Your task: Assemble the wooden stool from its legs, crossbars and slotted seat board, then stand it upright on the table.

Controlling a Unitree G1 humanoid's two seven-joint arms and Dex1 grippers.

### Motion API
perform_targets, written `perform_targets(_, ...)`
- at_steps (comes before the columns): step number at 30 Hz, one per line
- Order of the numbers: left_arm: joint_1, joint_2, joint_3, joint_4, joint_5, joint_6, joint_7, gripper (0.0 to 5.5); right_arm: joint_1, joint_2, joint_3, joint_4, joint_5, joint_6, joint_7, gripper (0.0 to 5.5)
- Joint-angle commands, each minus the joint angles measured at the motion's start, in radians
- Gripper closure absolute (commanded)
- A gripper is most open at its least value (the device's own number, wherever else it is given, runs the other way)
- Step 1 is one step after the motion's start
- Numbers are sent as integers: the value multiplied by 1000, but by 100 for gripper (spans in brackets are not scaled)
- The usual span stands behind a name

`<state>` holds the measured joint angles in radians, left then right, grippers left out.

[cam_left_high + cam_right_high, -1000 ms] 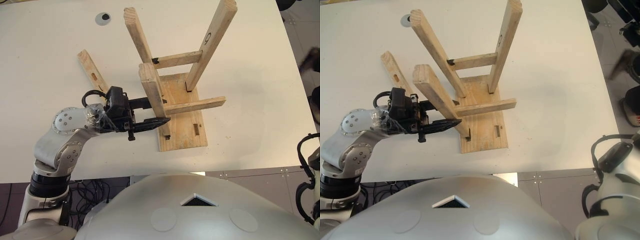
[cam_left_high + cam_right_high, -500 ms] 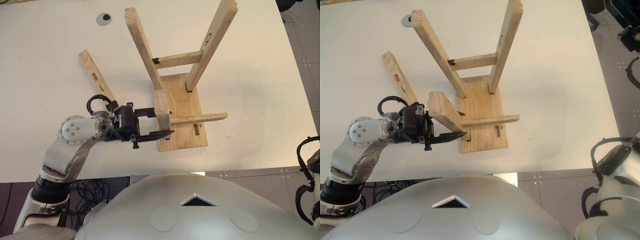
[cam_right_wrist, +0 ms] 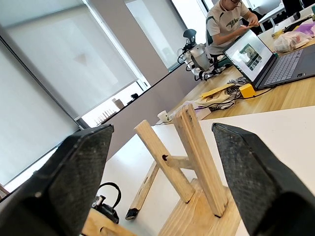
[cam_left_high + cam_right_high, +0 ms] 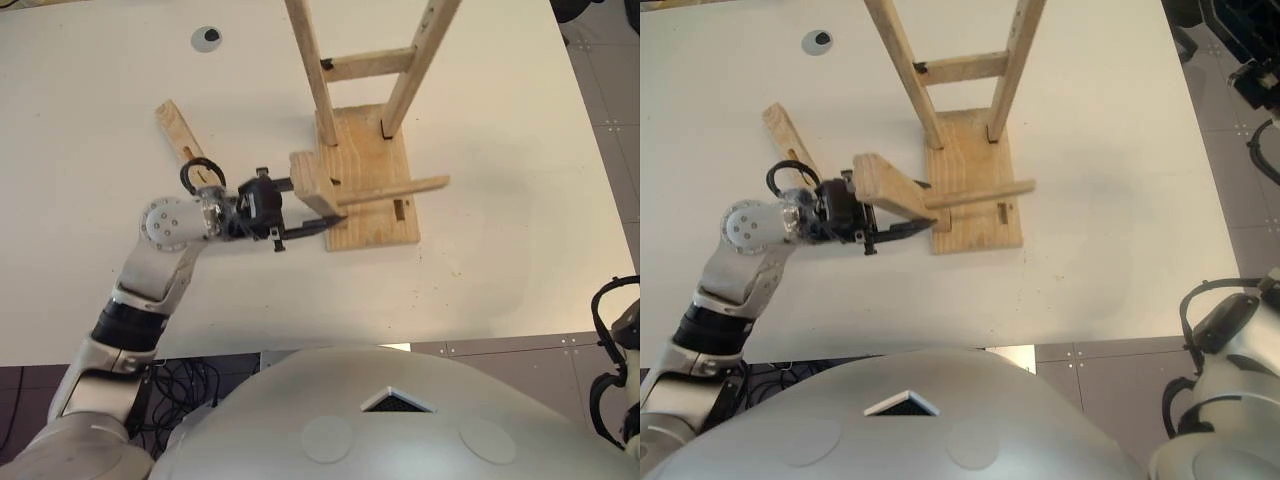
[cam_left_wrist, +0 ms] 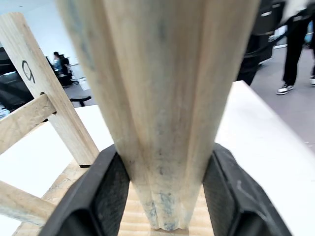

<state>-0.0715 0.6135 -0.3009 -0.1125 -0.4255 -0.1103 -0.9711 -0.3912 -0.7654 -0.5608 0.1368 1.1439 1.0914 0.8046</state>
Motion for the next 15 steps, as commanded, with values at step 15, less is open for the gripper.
perform_targets(15, -375, 126, -193, 565, 254, 413, -264, 349, 421, 342, -137, -476, 242, -196, -337, 183)
